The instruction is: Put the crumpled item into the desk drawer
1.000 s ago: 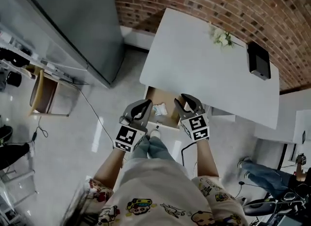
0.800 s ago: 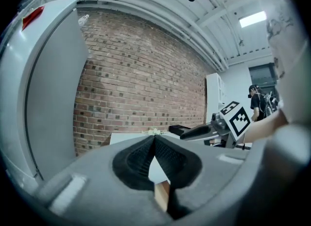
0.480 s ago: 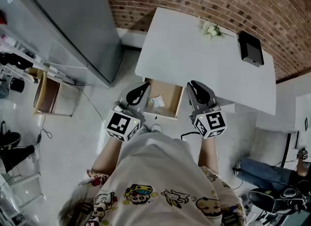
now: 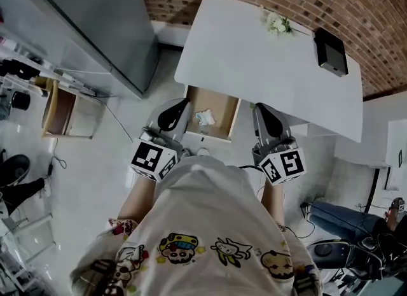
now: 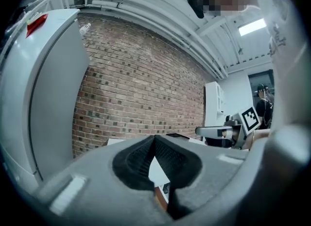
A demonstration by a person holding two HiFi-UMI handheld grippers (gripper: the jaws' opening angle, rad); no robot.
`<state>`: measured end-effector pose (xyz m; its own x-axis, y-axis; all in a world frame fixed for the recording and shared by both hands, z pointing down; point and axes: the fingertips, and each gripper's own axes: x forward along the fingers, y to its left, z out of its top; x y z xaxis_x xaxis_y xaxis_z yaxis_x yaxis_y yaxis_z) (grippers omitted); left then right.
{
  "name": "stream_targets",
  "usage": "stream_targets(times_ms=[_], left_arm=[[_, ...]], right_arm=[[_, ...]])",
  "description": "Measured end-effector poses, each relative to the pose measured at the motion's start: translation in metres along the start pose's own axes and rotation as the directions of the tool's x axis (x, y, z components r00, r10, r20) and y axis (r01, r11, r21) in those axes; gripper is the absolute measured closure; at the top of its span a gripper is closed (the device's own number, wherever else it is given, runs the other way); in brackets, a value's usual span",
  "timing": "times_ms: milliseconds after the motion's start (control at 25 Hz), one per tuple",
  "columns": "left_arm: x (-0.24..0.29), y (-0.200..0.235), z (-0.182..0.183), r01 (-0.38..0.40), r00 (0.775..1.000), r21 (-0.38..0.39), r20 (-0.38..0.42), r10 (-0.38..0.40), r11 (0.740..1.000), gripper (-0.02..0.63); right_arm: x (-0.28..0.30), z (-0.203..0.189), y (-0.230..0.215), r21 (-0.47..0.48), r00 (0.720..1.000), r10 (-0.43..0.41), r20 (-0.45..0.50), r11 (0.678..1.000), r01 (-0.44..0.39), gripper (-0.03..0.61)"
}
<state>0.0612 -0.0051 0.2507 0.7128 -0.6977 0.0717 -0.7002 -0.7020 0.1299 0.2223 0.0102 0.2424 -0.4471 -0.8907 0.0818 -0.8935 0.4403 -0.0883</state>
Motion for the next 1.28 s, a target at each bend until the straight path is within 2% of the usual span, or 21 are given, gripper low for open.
stream_targets(times_ms=[800,1040,1280], left_arm=[[-0.012,0.011,-0.012,-0.020,1.000,-0.025,-0.013,0.020,0.999,0.617],[-0.015,0.013,-0.009,-0.014,1.000,-0.016,-0.009,0.014,1.000,0.617],[-0.019,0.017,-0.016,-0.016,1.000,-0.047,-0.003,0.016,0.999,0.616]], right_arm=[[0.000,-0.012,0.003,0.028,0.999,-0.028,-0.019,0.999,0.028,0.569],[0.002,-0.014,0.007,0.032,0.999,-0.021,-0.025,0.999,0.021,0.569],[0.005,-0.019,0.013,0.026,0.999,-0.001,-0.036,1.000,0.002,0.569]])
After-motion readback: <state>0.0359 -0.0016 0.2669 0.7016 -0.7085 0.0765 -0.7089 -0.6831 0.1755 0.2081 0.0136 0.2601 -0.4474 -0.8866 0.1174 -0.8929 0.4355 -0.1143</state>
